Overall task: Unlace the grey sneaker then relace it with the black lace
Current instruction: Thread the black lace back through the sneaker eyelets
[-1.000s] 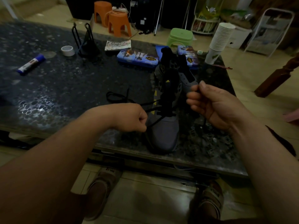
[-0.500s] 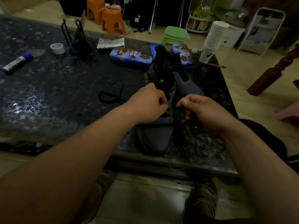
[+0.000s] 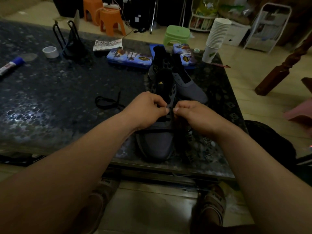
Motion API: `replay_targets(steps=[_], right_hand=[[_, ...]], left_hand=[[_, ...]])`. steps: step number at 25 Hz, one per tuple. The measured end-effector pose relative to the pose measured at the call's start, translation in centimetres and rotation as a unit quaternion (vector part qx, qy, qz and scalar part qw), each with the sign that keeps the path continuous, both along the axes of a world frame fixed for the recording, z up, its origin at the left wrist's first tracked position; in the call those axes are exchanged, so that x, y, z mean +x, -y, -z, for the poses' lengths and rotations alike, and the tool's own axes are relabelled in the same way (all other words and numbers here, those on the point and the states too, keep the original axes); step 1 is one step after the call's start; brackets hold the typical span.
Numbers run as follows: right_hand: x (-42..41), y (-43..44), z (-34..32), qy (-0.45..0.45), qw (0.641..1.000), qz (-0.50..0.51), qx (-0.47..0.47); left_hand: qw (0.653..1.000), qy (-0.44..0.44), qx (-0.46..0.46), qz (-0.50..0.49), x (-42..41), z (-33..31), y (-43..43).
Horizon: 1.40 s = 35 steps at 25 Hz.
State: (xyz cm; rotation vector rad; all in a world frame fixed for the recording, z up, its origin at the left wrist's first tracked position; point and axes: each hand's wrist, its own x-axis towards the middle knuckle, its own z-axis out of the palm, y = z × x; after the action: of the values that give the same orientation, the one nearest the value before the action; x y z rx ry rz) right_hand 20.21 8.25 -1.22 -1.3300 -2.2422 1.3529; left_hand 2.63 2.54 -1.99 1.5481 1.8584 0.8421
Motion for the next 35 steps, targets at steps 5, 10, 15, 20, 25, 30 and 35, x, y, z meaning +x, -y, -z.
replay_targets(steps=[5, 10, 15, 20, 25, 30, 35], right_hand=[[-0.3, -0.2, -0.3, 0.016, 1.000, -0.009, 0.017], [-1.2, -0.7, -0.4, 0.014, 1.000, 0.014, 0.023], [-1.1, -0.9, -0.1, 0.033, 0.999, -0.007, 0.041], [-0.7, -0.6, -0.1, 0.031, 0.999, -0.002, 0.033], [-0.7, -0.2, 0.3, -0.025, 0.998, 0.042, -0.039], [-0.2, -0.1, 1.3, -0.082, 0.989, 0.078, -0.097], [0.4, 0.3, 1.1, -0.134, 0.973, 0.096, -0.162]], left_hand=[[1.000, -0.024, 0.018, 0.010, -0.1, 0.5, -0.2], [0.996, -0.077, 0.033, 0.020, 0.1, 0.7, -0.2], [0.997, -0.073, 0.025, 0.024, -0.2, 0.8, -0.6], [0.992, -0.089, 0.015, 0.089, -0.8, 0.6, -1.3], [0.995, -0.061, 0.011, 0.084, -1.0, 0.6, -1.5], [0.998, 0.030, -0.014, 0.061, -1.1, 0.4, -1.3], [0.890, 0.439, -0.092, -0.077, -2.5, -0.3, -0.3]])
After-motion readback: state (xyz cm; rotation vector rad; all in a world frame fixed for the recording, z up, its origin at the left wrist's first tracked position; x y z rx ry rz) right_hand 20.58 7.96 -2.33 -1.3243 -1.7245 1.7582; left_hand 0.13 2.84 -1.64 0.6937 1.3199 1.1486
